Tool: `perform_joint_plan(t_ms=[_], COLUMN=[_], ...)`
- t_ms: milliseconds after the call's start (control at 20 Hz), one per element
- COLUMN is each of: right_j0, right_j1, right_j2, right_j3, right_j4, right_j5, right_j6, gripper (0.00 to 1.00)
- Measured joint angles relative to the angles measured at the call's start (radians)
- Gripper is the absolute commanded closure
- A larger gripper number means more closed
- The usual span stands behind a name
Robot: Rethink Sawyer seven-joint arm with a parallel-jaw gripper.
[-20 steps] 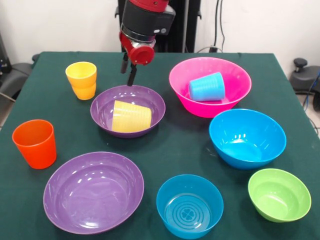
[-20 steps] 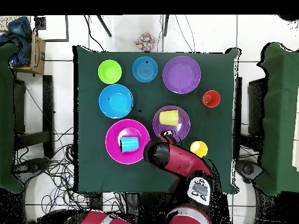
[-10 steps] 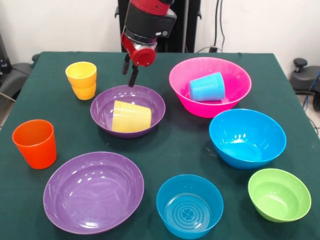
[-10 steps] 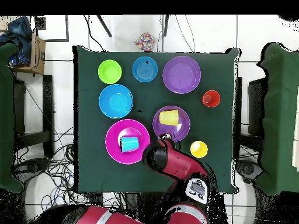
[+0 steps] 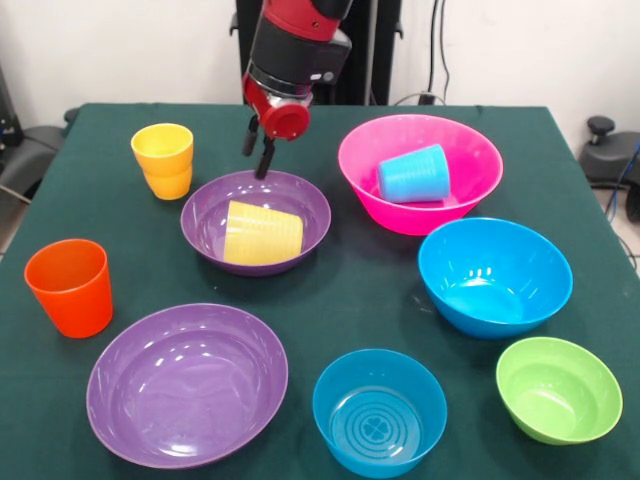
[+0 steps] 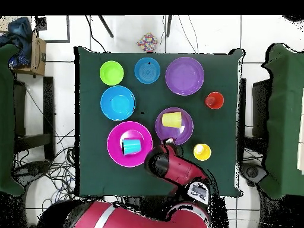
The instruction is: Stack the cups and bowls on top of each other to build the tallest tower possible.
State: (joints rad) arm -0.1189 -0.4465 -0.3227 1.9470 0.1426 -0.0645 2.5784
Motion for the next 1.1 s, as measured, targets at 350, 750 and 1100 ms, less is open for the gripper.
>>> perform_joint_plan(t_ms=[350, 750, 1100], right_j0=[0.0, -0.006, -0.028], right_j1=[0.035, 0.062, 0.081], right_j2=[0.002, 0.015, 0.031], right_j3=[0.013, 0.034, 0.047], right_j4=[0.002, 0.003, 0.004], right_j5=[-0.057, -0.161, -0.242], right_j6=[0.0, 0.0, 0.0], gripper=[0.0, 0.0, 0.0])
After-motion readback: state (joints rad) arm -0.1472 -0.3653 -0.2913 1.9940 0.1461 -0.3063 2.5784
